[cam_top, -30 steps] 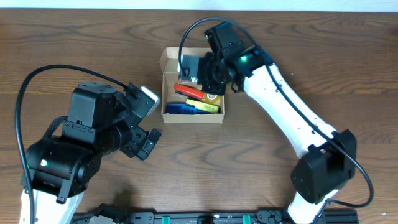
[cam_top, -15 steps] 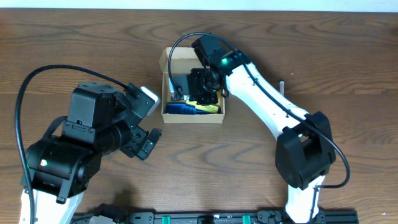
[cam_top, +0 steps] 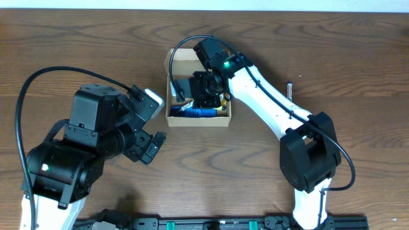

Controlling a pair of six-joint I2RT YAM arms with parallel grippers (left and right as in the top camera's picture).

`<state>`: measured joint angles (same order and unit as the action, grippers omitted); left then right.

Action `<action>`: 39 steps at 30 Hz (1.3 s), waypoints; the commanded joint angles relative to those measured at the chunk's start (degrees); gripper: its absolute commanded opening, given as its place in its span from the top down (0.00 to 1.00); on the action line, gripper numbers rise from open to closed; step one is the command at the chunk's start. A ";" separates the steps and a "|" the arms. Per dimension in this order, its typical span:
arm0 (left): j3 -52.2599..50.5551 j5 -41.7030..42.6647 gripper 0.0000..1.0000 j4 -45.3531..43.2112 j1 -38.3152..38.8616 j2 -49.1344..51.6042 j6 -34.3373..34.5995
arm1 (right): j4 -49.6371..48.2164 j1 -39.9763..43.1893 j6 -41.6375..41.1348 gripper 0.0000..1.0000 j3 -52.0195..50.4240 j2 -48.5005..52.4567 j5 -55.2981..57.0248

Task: Pack container
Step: 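Carry the black marker into the box and release it, then lower the right gripper to the blue marker and grasp it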

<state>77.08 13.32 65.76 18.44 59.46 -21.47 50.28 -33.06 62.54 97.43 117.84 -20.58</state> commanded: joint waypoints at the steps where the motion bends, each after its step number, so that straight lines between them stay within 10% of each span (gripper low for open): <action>1: 1.09 -0.20 0.05 0.13 -0.15 0.04 -0.81 | -0.37 -0.33 -4.20 0.51 0.20 -0.74 -0.33; 21: 1.09 -0.22 0.05 0.13 -0.15 0.04 -0.81 | 4.00 16.59 -46.05 0.52 0.39 -13.49 14.16; 24: 1.09 -0.22 0.05 0.13 -0.15 0.04 -0.81 | 6.34 21.05 -50.18 0.01 0.37 -13.49 14.19; 39: 1.09 -0.22 0.05 0.11 -0.15 0.04 -0.81 | 13.46 32.48 -54.84 0.01 -0.15 -13.25 3.67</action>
<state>77.08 13.30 65.76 18.44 59.46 -21.47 63.53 -0.84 9.30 97.43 104.86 -12.93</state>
